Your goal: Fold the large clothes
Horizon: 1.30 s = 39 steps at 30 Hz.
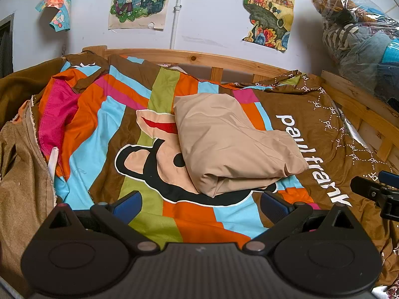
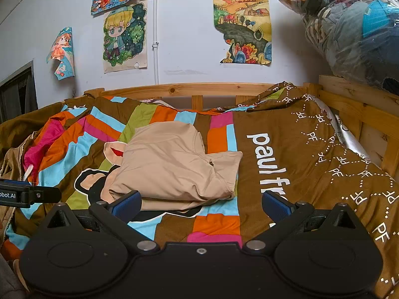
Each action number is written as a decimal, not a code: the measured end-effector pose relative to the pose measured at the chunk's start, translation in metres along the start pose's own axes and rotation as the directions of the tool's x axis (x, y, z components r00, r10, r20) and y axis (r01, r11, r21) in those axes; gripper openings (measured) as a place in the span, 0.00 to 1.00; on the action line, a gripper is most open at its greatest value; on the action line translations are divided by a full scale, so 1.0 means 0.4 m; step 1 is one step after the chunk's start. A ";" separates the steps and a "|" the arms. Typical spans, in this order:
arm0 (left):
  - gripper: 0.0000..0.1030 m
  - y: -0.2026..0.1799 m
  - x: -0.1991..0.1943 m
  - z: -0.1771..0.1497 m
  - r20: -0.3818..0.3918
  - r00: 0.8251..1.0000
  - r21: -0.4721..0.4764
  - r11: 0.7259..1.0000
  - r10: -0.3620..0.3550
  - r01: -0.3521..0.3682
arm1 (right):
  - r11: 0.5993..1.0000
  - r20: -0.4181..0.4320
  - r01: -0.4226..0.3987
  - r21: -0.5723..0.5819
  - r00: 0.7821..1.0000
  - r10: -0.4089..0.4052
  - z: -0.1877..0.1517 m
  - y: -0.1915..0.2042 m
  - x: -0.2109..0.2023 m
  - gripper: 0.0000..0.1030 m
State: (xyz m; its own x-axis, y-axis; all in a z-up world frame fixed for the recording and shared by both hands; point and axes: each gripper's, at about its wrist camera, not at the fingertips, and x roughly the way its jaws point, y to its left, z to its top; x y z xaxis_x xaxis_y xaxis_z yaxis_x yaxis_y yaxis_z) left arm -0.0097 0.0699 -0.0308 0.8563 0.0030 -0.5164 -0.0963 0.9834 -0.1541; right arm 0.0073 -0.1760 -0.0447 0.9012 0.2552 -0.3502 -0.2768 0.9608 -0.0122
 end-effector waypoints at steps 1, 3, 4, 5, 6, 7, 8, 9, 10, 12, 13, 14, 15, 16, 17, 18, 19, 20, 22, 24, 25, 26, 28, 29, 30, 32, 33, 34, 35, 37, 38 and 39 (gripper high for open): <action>0.99 0.000 0.000 0.000 0.000 1.000 0.000 1.000 0.000 0.000 | 1.000 0.000 0.000 0.000 1.000 0.000 0.000 0.000 0.000 0.99; 0.99 -0.001 0.000 0.000 0.000 1.000 0.000 1.000 0.000 0.000 | 1.000 -0.001 -0.001 -0.001 1.000 0.001 0.000 0.001 0.000 0.99; 0.99 -0.001 0.000 0.000 0.000 1.000 0.000 1.000 0.001 -0.001 | 1.000 0.000 0.000 0.001 1.000 0.000 0.000 0.001 0.000 0.99; 0.99 -0.001 0.000 0.000 0.000 1.000 0.000 1.000 0.001 -0.001 | 1.000 0.000 0.001 0.001 1.000 -0.001 0.000 0.002 0.000 0.99; 0.99 0.000 0.000 0.000 0.000 1.000 0.000 1.000 0.001 -0.001 | 1.000 -0.001 0.001 0.001 1.000 -0.001 0.000 0.003 0.000 0.99; 0.99 -0.001 0.000 0.000 0.000 1.000 0.000 1.000 0.001 -0.001 | 1.000 -0.001 0.002 0.001 1.000 -0.002 0.000 0.003 0.000 0.99; 0.99 0.000 0.000 0.000 0.000 1.000 0.000 1.000 0.001 -0.001 | 1.000 -0.001 0.002 0.002 1.000 -0.002 0.000 0.003 0.000 0.99; 0.99 -0.001 0.000 0.000 0.000 1.000 0.000 1.000 0.001 -0.001 | 1.000 -0.001 0.002 0.002 1.000 -0.002 0.000 0.003 0.000 0.99; 0.99 -0.001 0.000 0.000 0.000 1.000 0.000 1.000 0.001 -0.001 | 1.000 -0.001 0.002 0.001 1.000 -0.002 0.000 0.003 0.000 0.99; 0.99 -0.001 0.000 0.000 0.000 1.000 0.000 1.000 0.001 -0.001 | 1.000 -0.001 0.001 0.002 1.000 -0.001 0.000 0.003 0.000 0.99; 0.99 -0.001 0.000 0.000 0.000 1.000 0.000 1.000 0.001 -0.001 | 1.000 -0.001 0.001 0.002 1.000 -0.001 0.000 0.003 0.000 0.99; 0.99 -0.001 0.000 0.000 0.000 1.000 0.001 1.000 0.001 -0.001 | 1.000 -0.002 0.002 0.002 1.000 -0.002 0.001 0.003 0.000 0.99; 0.99 -0.001 0.000 0.000 0.000 1.000 0.000 1.000 0.001 -0.001 | 1.000 -0.001 0.002 0.002 1.000 -0.002 0.000 0.003 0.000 0.99; 0.99 -0.001 -0.001 0.000 0.000 1.000 0.000 1.000 0.002 -0.002 | 1.000 -0.002 0.001 0.002 1.000 -0.001 0.000 0.003 0.000 0.99; 0.99 -0.001 -0.001 0.000 0.001 1.000 0.000 1.000 0.002 -0.002 | 1.000 -0.002 0.001 0.002 1.000 -0.001 0.001 0.003 0.001 0.99; 0.99 0.000 -0.001 0.000 0.000 1.000 0.000 1.000 0.002 -0.002 | 1.000 -0.002 0.001 0.002 1.000 -0.001 0.001 0.003 0.001 0.99; 0.99 0.000 -0.001 0.000 0.000 1.000 0.000 1.000 0.002 -0.002 | 1.000 -0.002 0.001 0.002 1.000 -0.001 0.001 0.003 0.000 0.99; 0.99 0.000 -0.001 0.000 0.000 1.000 0.000 1.000 0.002 -0.002 | 1.000 -0.002 0.002 0.003 1.000 -0.002 0.001 0.003 0.001 0.99; 0.99 0.000 -0.001 0.000 0.000 1.000 0.001 1.000 0.002 -0.002 | 1.000 -0.002 0.002 0.003 1.000 -0.002 0.001 0.003 0.001 0.99; 0.99 0.000 -0.001 0.000 0.000 1.000 0.001 1.000 0.002 -0.002 | 1.000 -0.003 0.001 0.003 1.000 -0.001 0.000 0.004 0.000 0.99; 0.99 0.000 -0.001 0.000 0.000 1.000 0.001 1.000 0.002 -0.002 | 1.000 -0.003 0.001 0.003 1.000 -0.001 0.000 0.004 0.000 0.99; 0.99 0.000 -0.001 0.000 0.000 1.000 0.001 1.000 0.002 -0.002 | 1.000 -0.003 0.002 0.003 1.000 -0.002 0.000 0.004 0.000 0.99; 0.99 -0.002 0.000 -0.001 0.000 1.000 0.001 1.000 0.003 -0.003 | 1.000 -0.004 0.002 0.002 1.000 -0.002 0.000 0.005 0.000 0.99; 0.99 -0.002 0.000 -0.001 -0.001 1.000 0.001 1.000 0.003 -0.003 | 1.000 -0.005 0.002 0.002 1.000 -0.002 -0.001 0.006 0.000 0.99; 0.99 -0.003 0.000 -0.001 0.000 1.000 0.001 1.000 0.002 -0.002 | 1.000 -0.006 0.002 0.001 1.000 -0.002 -0.004 0.008 0.000 0.99; 0.99 0.002 0.000 0.000 -0.002 1.000 0.002 1.000 0.003 -0.003 | 1.000 -0.006 0.002 0.001 1.000 -0.002 -0.007 0.009 0.000 0.99; 0.99 0.004 0.000 0.000 -0.002 1.000 0.002 1.000 0.003 -0.003 | 1.000 -0.006 0.002 0.002 1.000 -0.002 -0.007 0.009 0.000 0.99; 0.99 0.005 0.000 0.000 -0.003 1.000 0.002 1.000 0.003 -0.003 | 1.000 -0.007 0.002 0.001 1.000 -0.002 -0.007 0.009 0.000 0.99; 0.99 0.005 0.000 0.000 -0.003 1.000 0.002 1.000 0.003 -0.003 | 1.000 -0.006 0.002 0.001 1.000 -0.002 -0.007 0.008 0.000 0.99; 0.99 0.004 0.000 0.000 -0.002 1.000 0.002 1.000 0.003 -0.003 | 1.000 -0.007 0.002 0.001 1.000 -0.002 -0.006 0.008 0.000 0.99; 0.99 0.003 0.000 -0.001 -0.002 1.000 0.003 1.000 0.004 -0.004 | 1.000 -0.007 0.002 0.001 1.000 -0.002 -0.007 0.009 -0.001 0.99; 0.99 0.005 0.000 0.000 -0.002 1.000 0.003 1.000 0.004 -0.004 | 1.000 -0.007 0.002 0.001 1.000 -0.002 -0.006 0.008 0.000 0.99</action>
State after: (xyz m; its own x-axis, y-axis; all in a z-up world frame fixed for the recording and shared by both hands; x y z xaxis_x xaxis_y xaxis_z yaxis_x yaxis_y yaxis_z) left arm -0.0101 0.0719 -0.0312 0.8549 0.0066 -0.5187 -0.0982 0.9839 -0.1493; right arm 0.0057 -0.1733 -0.0470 0.8995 0.2528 -0.3563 -0.2748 0.9614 -0.0116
